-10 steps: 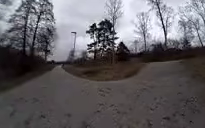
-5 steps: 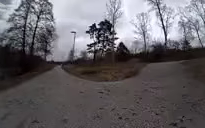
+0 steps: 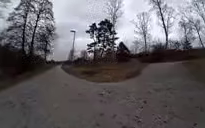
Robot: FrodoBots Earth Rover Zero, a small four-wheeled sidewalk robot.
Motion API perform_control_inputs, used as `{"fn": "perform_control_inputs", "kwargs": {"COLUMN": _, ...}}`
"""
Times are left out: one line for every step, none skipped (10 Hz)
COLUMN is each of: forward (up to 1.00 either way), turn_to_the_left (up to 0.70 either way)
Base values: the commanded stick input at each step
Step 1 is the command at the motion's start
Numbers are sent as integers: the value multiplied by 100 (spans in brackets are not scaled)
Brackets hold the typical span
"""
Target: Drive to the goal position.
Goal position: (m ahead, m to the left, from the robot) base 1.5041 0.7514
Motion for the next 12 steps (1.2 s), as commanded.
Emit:
{"fn": "perform_control_inputs", "kwargs": {"forward": 70, "turn_to_the_left": 2}}
{"fn": "perform_control_inputs", "kwargs": {"forward": 70, "turn_to_the_left": 2}}
{"fn": "perform_control_inputs", "kwargs": {"forward": 70, "turn_to_the_left": 2}}
{"fn": "perform_control_inputs", "kwargs": {"forward": 70, "turn_to_the_left": 2}}
{"fn": "perform_control_inputs", "kwargs": {"forward": 70, "turn_to_the_left": 2}}
{"fn": "perform_control_inputs", "kwargs": {"forward": 70, "turn_to_the_left": 2}}
{"fn": "perform_control_inputs", "kwargs": {"forward": 70, "turn_to_the_left": 2}}
{"fn": "perform_control_inputs", "kwargs": {"forward": 70, "turn_to_the_left": 2}}
{"fn": "perform_control_inputs", "kwargs": {"forward": 70, "turn_to_the_left": 2}}
{"fn": "perform_control_inputs", "kwargs": {"forward": 70, "turn_to_the_left": 2}}
{"fn": "perform_control_inputs", "kwargs": {"forward": 70, "turn_to_the_left": 2}}
{"fn": "perform_control_inputs", "kwargs": {"forward": 70, "turn_to_the_left": 3}}
